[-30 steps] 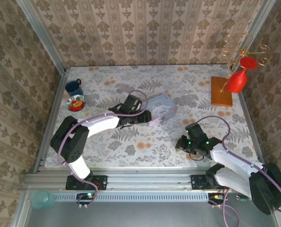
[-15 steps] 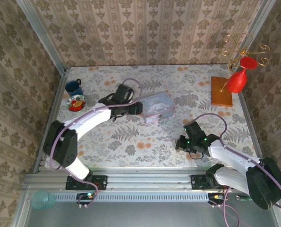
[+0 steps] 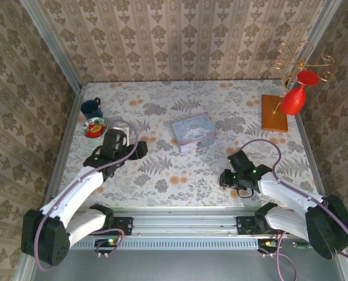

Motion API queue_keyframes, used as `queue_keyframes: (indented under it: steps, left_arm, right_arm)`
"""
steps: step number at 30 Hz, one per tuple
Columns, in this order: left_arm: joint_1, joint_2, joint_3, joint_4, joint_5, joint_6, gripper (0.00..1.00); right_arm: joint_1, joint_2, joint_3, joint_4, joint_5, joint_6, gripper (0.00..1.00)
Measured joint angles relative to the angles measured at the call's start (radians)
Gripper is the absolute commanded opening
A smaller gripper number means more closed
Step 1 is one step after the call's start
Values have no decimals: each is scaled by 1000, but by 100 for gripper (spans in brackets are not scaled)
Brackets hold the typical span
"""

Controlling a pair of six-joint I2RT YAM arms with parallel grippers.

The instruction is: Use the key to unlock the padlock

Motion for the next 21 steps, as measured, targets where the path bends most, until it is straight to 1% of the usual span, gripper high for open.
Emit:
queue_keyframes:
  steps: [4, 5, 6, 7, 13, 16, 18, 21]
  left_arm:
    - [40, -85, -35, 19, 12, -9, 85]
    - [46, -99, -38, 19, 14, -9, 87]
    - [52, -111, -42, 20, 18, -10, 91]
    - [61, -122, -44, 19, 18, -8, 99]
    - [96, -178, -60, 11, 21, -12, 100]
    - [97, -226, -64, 7, 3, -12, 100]
    - [97, -259, -64, 6, -32, -12, 100]
    - [97, -291, -64, 2, -113, -9, 100]
  right_arm:
    - [0, -22, 0, -15, 7, -2, 39]
    - [0, -30, 0, -18, 8, -2, 44]
    - [0, -39, 3, -24, 11, 1, 93]
    - [0, -48, 8, -35, 16, 2, 100]
    - [-1, -119, 63, -100, 51, -6, 100]
    - [-4, -166, 106, -149, 87, -11, 100]
    - [-6, -193, 140, -185, 118, -21, 100]
    - [-11, -233, 200, -239, 192, -39, 100]
